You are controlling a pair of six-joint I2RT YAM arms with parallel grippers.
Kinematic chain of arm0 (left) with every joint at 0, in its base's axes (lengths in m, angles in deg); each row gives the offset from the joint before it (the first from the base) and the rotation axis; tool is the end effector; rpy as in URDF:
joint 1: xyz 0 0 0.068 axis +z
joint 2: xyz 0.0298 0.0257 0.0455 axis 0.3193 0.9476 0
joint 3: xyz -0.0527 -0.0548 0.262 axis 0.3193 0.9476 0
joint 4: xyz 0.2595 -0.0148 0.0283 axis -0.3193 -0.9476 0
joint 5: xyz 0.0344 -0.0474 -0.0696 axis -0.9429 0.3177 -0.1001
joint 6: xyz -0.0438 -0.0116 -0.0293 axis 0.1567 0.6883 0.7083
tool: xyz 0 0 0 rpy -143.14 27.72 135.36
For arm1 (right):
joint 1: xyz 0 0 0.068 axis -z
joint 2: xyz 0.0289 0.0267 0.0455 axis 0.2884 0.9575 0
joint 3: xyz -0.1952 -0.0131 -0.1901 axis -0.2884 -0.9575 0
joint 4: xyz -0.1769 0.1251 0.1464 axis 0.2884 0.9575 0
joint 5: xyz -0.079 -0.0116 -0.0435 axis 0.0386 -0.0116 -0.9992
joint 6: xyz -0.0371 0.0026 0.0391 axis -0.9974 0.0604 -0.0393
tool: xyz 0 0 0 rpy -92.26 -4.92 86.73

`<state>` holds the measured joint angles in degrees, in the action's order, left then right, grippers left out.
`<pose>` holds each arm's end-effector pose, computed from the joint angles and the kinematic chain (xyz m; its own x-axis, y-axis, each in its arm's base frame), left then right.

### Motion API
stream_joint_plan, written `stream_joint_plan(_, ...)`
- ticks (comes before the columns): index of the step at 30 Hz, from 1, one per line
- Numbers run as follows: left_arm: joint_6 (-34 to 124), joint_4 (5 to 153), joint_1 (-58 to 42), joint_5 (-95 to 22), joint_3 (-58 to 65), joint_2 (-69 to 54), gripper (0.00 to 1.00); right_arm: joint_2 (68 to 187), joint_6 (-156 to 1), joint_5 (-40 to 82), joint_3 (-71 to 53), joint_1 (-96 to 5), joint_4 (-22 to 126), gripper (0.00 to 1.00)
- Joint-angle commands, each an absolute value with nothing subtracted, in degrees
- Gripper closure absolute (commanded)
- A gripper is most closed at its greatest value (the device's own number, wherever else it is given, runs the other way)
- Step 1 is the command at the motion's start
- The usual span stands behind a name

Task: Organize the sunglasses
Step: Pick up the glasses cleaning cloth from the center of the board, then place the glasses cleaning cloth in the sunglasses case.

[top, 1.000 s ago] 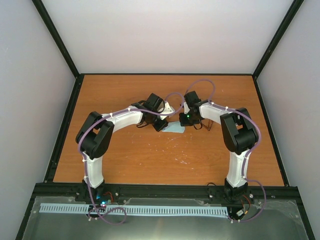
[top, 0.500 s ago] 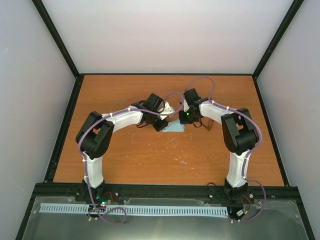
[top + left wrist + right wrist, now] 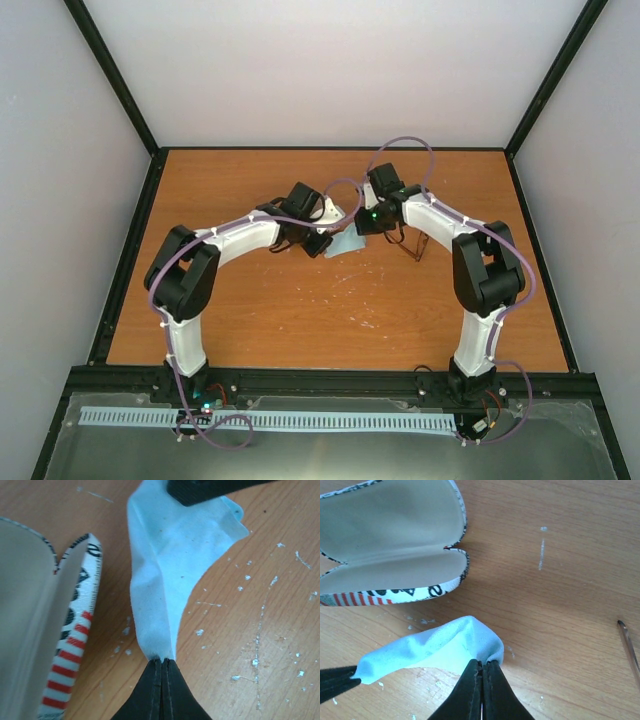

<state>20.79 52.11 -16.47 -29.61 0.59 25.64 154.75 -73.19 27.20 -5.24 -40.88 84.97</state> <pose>0.3207 -0.2365 0.1860 -0.5392 0.6297 -0.5593 0.7992 0.5920 -0.1039 0.3594 0.1702 0.1999 -0.8927 -0.1903 -0.4085 -0.3281 0.8958 0.2999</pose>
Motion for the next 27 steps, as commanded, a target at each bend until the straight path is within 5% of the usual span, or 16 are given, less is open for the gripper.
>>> stream_joint_plan(1, 22.34, 53.94, -14.84, -31.53, 1.22, 21.95, 0.99, 153.53, -74.56, 28.48, -1.87, -42.2, 86.38, 0.97)
stream_joint_plan(27, 20.91, 54.11, -7.95, -31.5, 3.28, 18.03, 1.0, 163.71, -77.16, 31.18, 14.16, -45.15, 93.2, 0.97)
